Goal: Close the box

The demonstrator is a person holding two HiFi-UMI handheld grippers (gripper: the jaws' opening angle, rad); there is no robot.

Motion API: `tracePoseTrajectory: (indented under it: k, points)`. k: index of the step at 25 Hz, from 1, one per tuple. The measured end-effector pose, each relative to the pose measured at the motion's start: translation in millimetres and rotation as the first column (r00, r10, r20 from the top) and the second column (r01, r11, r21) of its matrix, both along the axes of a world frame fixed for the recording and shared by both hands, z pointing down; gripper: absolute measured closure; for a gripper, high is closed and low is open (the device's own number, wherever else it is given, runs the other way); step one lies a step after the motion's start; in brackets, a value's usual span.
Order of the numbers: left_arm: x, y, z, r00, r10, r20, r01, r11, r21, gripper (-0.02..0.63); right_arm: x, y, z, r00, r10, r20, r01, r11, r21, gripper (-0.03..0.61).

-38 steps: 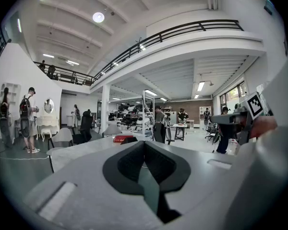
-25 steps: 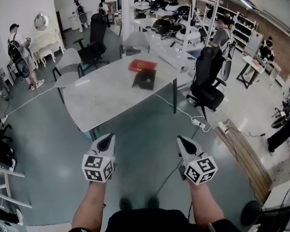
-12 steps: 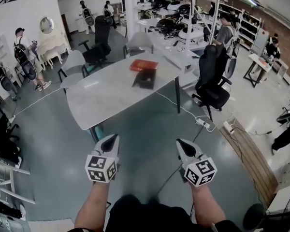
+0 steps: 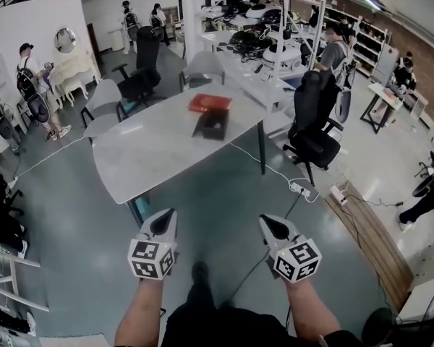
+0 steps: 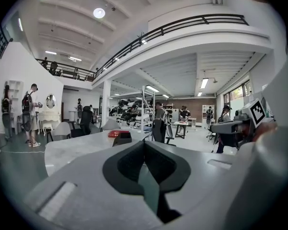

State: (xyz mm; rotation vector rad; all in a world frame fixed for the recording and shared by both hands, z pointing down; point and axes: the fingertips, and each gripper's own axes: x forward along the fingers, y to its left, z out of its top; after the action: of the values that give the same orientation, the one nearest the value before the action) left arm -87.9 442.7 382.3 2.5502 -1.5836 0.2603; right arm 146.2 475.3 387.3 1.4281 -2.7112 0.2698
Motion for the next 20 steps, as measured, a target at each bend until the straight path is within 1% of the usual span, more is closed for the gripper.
tracePoseTrajectory:
  k: [4,8,12,16,20]
  points:
    - [-9,-35,7,1.000,0.006,-0.011,-0.006,1.000,-0.004,0.603,-10,-31,4,1.000,0.004,-0.026,-0.005,1.000,-0.014,0.577]
    - [-24,-84,17,1.000,0.011,-0.016,-0.011,1.000,-0.008,0.603,-28,-82,12,0.999,0.005,-0.037,-0.007,0.999,-0.033,0.577]
    - [-45,-147,30,1.000,0.027,-0.002,-0.027,0.999,-0.027,0.603,-59,-143,19,0.999,-0.010,-0.046,0.008,0.999,-0.043,0.577]
    - [-65,-207,25,0.998,0.055,0.007,-0.055,0.998,-0.021,0.603,-90,-201,14,0.998,-0.012,-0.060,0.009,0.999,-0.053,0.577]
    - [-86,-256,23,0.996,0.084,0.008,-0.084,0.996,-0.021,0.603,-117,-250,6,0.998,0.002,-0.067,-0.006,0.999,-0.053,0.577]
